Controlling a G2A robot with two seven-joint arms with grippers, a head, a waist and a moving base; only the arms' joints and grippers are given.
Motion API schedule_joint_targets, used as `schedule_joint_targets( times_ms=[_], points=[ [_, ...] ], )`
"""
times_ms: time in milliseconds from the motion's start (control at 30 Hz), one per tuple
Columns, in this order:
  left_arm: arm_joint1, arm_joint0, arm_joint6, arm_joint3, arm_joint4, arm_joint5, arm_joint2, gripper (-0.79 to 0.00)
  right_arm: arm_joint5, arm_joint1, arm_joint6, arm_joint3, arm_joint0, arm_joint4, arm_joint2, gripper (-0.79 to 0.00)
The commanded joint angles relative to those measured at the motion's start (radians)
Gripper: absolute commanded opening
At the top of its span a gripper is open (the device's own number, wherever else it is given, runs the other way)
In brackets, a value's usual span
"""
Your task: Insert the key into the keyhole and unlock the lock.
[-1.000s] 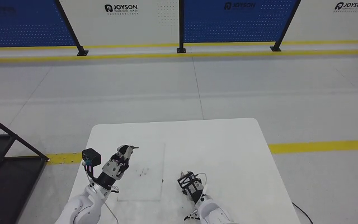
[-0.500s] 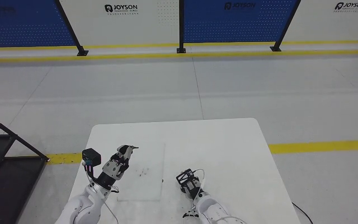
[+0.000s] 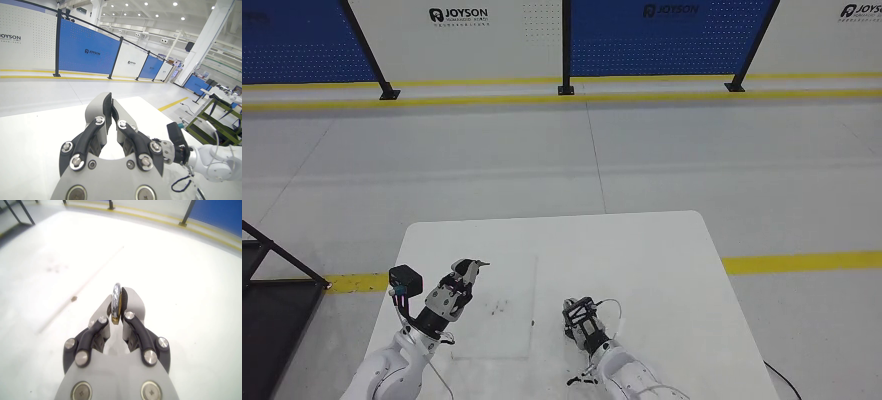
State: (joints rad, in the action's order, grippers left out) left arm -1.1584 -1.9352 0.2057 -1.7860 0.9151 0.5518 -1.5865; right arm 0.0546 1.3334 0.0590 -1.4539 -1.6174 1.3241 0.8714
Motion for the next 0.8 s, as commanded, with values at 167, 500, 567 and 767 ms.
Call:
schedule_joint_targets(
  times_ms=[167, 500, 567, 767],
  points=[
    [-0.003, 0.011, 0.007, -0.008, -0.062, 0.003, 0.012, -0.785, -0.322, -0.046, 0.127, -0.147, -0.091, -0.212, 0.177, -0.785],
    [-0.006, 0.055, -0.035, 0.035, -0.401, 0.247, 0.073, -0.785, -0.767, -0.068, 0.292, -0.124, -0.093, -0.505, 0.278, -0.785],
    [-0.007, 0.070, -0.039, 0.051, -0.472, 0.303, 0.093, -0.785, -0.838, -0.067, 0.305, -0.096, -0.074, -0.551, 0.273, -0.785],
    [-0.008, 0.103, -0.094, 0.100, -0.638, 0.424, 0.161, -0.785, -1.005, -0.063, 0.345, -0.022, -0.033, -0.665, 0.261, -0.785]
  ],
)
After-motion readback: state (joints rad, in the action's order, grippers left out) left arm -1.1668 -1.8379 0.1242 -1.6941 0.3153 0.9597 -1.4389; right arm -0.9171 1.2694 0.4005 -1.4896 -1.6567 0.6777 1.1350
